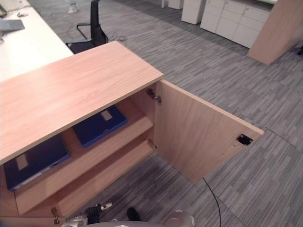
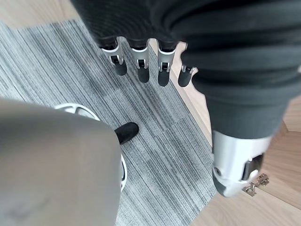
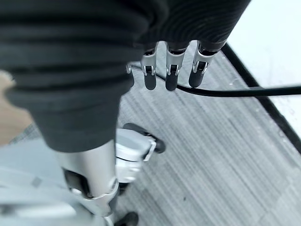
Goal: Put the empty folder in the office cabinet
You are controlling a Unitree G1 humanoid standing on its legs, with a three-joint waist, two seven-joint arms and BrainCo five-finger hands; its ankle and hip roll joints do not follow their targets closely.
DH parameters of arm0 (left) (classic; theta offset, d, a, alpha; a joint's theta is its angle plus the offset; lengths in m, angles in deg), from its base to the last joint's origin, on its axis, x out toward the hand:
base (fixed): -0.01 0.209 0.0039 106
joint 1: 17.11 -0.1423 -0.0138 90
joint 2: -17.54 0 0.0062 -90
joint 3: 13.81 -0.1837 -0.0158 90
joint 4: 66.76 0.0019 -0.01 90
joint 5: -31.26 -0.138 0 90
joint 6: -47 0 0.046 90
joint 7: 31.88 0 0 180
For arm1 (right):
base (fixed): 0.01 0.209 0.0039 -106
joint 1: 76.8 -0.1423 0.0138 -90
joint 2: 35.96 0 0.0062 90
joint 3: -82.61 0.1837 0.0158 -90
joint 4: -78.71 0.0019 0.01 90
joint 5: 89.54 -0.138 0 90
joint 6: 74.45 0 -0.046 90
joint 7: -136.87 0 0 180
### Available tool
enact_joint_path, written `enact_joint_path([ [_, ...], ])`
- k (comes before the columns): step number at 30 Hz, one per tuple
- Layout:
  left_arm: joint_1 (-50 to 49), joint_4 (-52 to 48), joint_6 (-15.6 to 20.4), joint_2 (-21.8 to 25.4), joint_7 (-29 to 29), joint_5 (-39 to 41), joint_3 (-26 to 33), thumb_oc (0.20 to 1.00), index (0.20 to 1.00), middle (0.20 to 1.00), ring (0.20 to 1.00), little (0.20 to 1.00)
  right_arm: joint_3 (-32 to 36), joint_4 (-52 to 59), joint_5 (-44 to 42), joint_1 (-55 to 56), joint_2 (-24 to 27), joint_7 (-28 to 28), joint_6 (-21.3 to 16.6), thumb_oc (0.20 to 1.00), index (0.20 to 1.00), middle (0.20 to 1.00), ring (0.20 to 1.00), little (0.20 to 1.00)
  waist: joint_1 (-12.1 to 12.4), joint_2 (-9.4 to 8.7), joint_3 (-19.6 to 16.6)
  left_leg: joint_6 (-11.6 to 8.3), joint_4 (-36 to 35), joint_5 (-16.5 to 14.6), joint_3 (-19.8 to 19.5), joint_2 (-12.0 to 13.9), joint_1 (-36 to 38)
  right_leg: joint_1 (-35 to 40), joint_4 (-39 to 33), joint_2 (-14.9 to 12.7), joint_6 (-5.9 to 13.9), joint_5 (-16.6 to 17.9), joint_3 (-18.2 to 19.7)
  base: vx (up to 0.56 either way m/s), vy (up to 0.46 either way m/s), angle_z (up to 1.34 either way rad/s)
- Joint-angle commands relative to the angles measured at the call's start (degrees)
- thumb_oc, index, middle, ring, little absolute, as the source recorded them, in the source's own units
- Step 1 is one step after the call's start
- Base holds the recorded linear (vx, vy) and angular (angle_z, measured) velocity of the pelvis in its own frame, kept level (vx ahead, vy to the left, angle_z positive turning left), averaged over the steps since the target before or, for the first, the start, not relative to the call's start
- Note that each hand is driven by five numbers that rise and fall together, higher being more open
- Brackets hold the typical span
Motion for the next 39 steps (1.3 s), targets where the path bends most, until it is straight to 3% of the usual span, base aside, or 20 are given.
enact_joint_path([
  [1,1.01,0.55,0.63,-0.02,0.18,-0.47,1.6,1.0,1.0,1.0,1.0,1.0,0.22,-1.68,-4.84,-2.37,1.82,2.7,0.22,1.0,1.0,1.0,1.0,1.0,0.11,-1.39,-2.28,-3.11,0.7,-3.43,-8.53,2.77,-0.16,-0.41,-11.9,6.11,-2.09,-0.02,1.04,0.02,-0.15,-0.52],
  [7,-0.02,1.84,1.13,0.12,-1.03,0.25,4.11,1.0,1.0,1.0,1.0,1.0,1.6,4.43,-10.1,-1.97,3.68,6.0,-2.87,1.0,1.0,1.0,1.0,1.0,-0.83,-2.39,-2.49,-6.18,0.99,-1.0,-7.35,7.02,0.99,0.99,-17.9,12.09,-3.81,-1.41,3.16,0.0,-0.243,-0.46],
  [14,-1.41,1.77,1.2,-0.07,-1.73,1.45,7.28,1.0,1.0,1.0,1.0,1.0,1.99,21.27,-12.01,-0.31,6.23,7.21,-5.88,1.0,1.0,1.0,1.0,1.0,-1.69,-2.88,-2.04,-8.82,4.77,0.66,-6.92,11.74,-0.8,1.22,-18.14,15.55,-6.33,-3.6,3.96,-0.04,-0.205,-0.08],
  [17,-2.37,0.92,0.48,-0.26,-1.3,3.32,8.07,1.0,1.0,1.0,1.0,1.0,-0.31,27.8,-12.9,-1.5,8.16,5.48,-6.55,1.0,1.0,1.0,1.0,1.0,-0.98,-3.53,-0.09,-10.52,14.77,-0.14,-6.64,17.13,-4.54,2.28,-17.63,18.07,-9.27,-5.93,4.17,-0.11,-0.288,-0.06],
  [18,-2.54,0.65,0.61,-0.4,-1.46,4.02,8.07,1.0,1.0,1.0,1.0,1.0,-0.69,28.51,-12.48,-2.47,8.89,5.76,-6.55,1.0,1.0,1.0,1.0,1.0,-0.64,-3.51,0.22,-10.45,16.31,-0.54,-7.34,17.33,-4.94,2.35,-17.33,18.21,-9.58,-6.39,4.46,-0.08,-0.169,-0.04],
  [20,-2.54,0.33,0.67,-0.62,-1.54,4.47,7.94,1.0,1.0,1.0,1.0,1.0,-1.26,29.91,-12.06,-3.92,10.13,6.06,-6.68,1.0,1.0,1.0,1.0,1.0,-0.1,-3.39,0.79,-10.09,18.59,-1.69,-9.59,16.98,-5.92,2.2,-16.86,18.29,-9.91,-6.68,4.94,-0.04,-0.042,-0.29],
  [21,-2.4,-0.19,1.15,-0.93,-1.92,4.83,7.35,1.0,1.0,1.0,1.0,1.0,-1.7,31.68,-12.64,-5.82,11.45,6.13,-7.45,1.0,1.0,1.0,1.0,1.0,0.44,-3.15,1.06,-9.7,19.38,-3.03,-13.42,14.98,-6.7,2.19,-16.57,18.19,-9.99,-6.85,5.02,0.0,0.007,-0.43],
  [22,-2.42,-0.46,1.17,-1.05,-1.97,4.72,7.0,1.0,1.0,1.0,1.0,1.0,-1.74,32.32,-12.39,-6.36,12.06,6.12,-7.48,1.0,1.0,1.0,1.0,1.0,0.31,-2.94,0.8,-9.39,17.98,-3.16,-14.03,14.08,-6.06,2.23,-16.46,18.17,-9.82,-6.83,4.83,0.03,0.025,-0.3],
  [24,-2.29,-0.58,1.23,-0.6,-1.9,4.43,6.44,1.0,1.0,1.0,1.0,1.0,-3.33,34.84,-10.84,-9.01,14.19,5.08,-7.49,1.0,1.0,1.0,1.0,1.0,0.6,-2.27,-0.44,-9.16,12.85,-2.24,-14.12,12.16,-3.88,2.05,-16.39,17.9,-9.18,-6.38,4.44,0.08,0.07,0.02],
  [30,-2.55,-2.11,1.36,0.11,-1.35,3.78,5.83,1.0,1.0,1.0,1.0,1.0,-7.63,41.09,-8.58,-14.76,16.8,3.17,-8.58,1.0,1.0,1.0,1.0,1.0,1.08,-1.58,-1.79,-8.96,5.31,-0.15,-14.9,9.75,-0.5,1.91,-16.76,17.36,-8.32,-5.72,3.6,0.05,0.062,0.17],
  [39,-2.95,-0.57,1.49,0.52,-0.97,3.62,6.06,1.0,1.0,1.0,1.0,1.0,-14.78,45.94,-9.86,-23.38,16.83,0.28,-9.96,1.0,1.0,1.0,1.0,1.0,3.15,-1.84,-2.35,-8.57,2.58,0.07,-14.55,8.69,1.57,2.93,-17.67,16.48,-7.53,-5.03,3.0,0.05,0.042,0.08],
])
